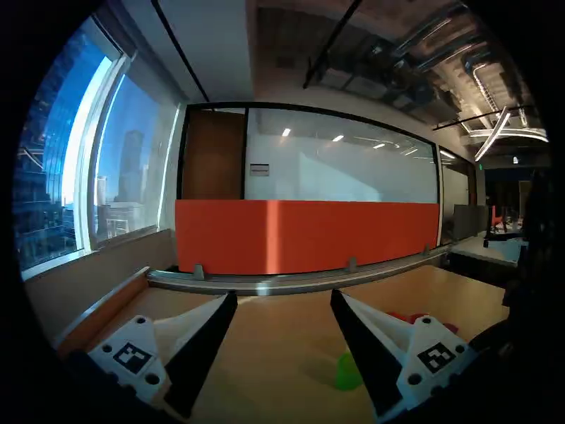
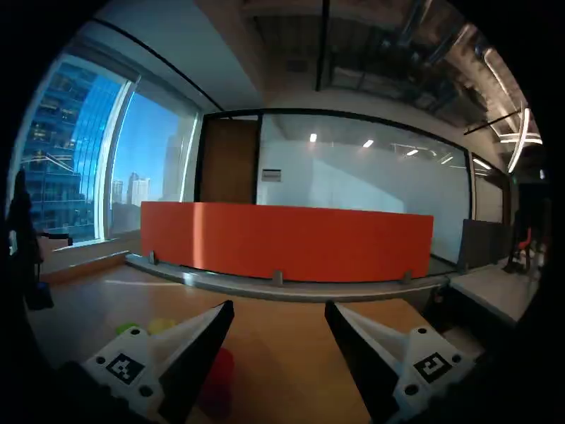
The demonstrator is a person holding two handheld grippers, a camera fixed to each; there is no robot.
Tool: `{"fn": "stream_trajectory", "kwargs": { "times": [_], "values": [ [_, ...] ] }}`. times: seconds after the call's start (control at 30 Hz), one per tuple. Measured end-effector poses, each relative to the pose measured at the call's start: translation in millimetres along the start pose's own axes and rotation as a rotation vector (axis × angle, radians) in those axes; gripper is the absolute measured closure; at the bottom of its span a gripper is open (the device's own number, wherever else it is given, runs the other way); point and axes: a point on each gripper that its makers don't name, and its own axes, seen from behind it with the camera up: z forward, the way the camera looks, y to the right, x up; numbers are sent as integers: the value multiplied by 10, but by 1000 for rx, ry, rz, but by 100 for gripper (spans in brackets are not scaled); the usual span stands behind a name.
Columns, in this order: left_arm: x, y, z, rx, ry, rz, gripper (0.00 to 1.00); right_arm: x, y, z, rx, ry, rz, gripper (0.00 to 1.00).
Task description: Pour water
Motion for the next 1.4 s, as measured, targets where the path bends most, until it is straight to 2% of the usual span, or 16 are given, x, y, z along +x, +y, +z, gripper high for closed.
{"fn": "stream_trajectory", "kwargs": {
  "times": [0.2,0.4,0.5,0.6,0.8,1.17,1.3,1.4],
  "values": [
    [397,70,65,-54,16,-27,2,333,-11,2,19,19,6,0],
    [768,68,51,-70,49,-10,2,598,11,-10,26,35,0,0],
    [799,93,48,-81,44,-1,2,615,16,-12,30,39,11,0],
    [744,170,61,-117,19,-5,2,574,-23,-15,54,30,21,0],
    [695,423,48,-237,-1,-5,2,561,-206,-37,151,23,21,0],
    [788,878,-72,-439,9,-32,2,749,-801,-221,415,70,-4,0],
    [806,977,-98,-486,19,-24,2,769,-948,-261,476,70,-4,0],
    [797,1002,-101,-501,19,-15,2,782,-1021,-277,501,68,-8,0]
  ]
}}
